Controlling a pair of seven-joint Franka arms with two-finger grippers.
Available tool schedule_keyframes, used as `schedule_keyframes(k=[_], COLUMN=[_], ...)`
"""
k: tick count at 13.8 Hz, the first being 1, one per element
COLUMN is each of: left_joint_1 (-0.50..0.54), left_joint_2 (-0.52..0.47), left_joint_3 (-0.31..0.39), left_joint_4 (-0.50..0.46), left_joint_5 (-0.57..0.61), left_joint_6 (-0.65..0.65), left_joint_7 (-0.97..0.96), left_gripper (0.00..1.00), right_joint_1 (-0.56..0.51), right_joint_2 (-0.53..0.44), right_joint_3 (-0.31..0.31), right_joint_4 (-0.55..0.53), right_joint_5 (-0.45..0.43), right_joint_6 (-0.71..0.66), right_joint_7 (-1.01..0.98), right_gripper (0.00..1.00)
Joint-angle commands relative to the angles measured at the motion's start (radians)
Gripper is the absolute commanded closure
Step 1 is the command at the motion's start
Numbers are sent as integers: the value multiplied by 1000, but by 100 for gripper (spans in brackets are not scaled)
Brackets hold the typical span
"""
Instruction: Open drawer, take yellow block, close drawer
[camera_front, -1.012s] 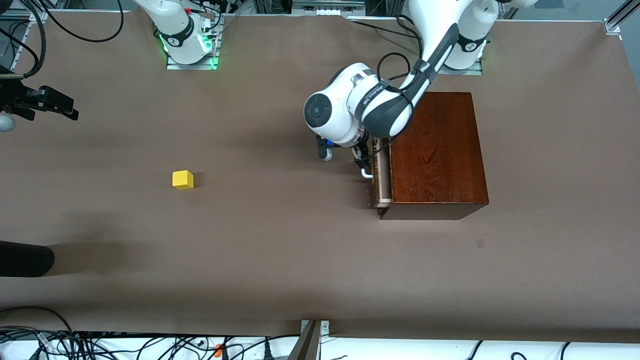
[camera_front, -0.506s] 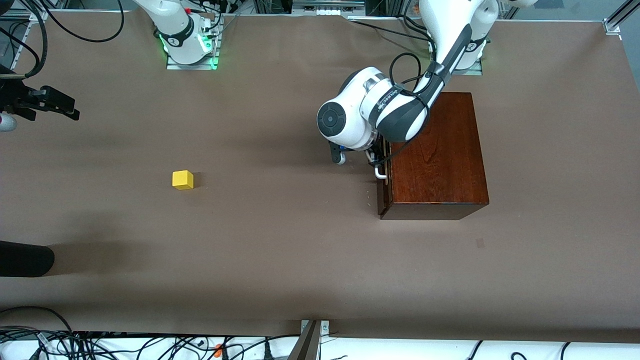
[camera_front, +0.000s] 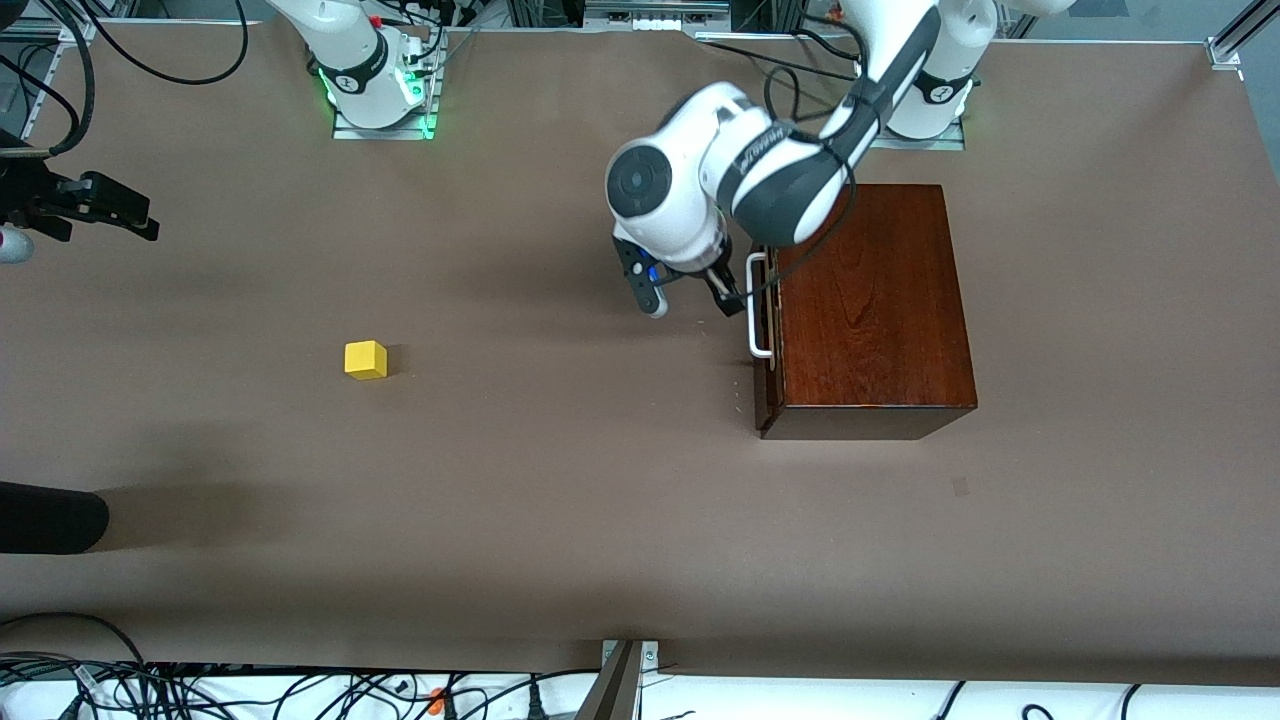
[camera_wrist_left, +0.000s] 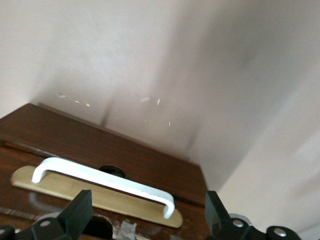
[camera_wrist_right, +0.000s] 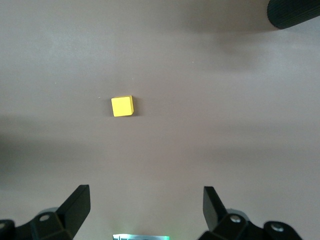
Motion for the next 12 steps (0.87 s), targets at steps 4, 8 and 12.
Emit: schedule_keyframes(k=[4, 8, 12], left_joint_1=[35, 175, 377], left_joint_2=[-140, -208, -315], left_joint_3=[27, 46, 46], left_joint_4=[125, 173, 122], left_joint_5=[-39, -39, -51], left_joint_6=[-128, -254, -291], left_joint_7=[-299, -402, -418], left_gripper=[0, 0, 0], right_joint_1=[-19, -19, -19], right_joint_2=[-14, -16, -16], right_joint_3=[19, 19, 20], right_joint_4=[-4, -4, -4], right_joint_5=[-3, -3, -3], right_joint_6=[-8, -9, -8], right_joint_7=[7, 6, 6], right_gripper=[0, 0, 0])
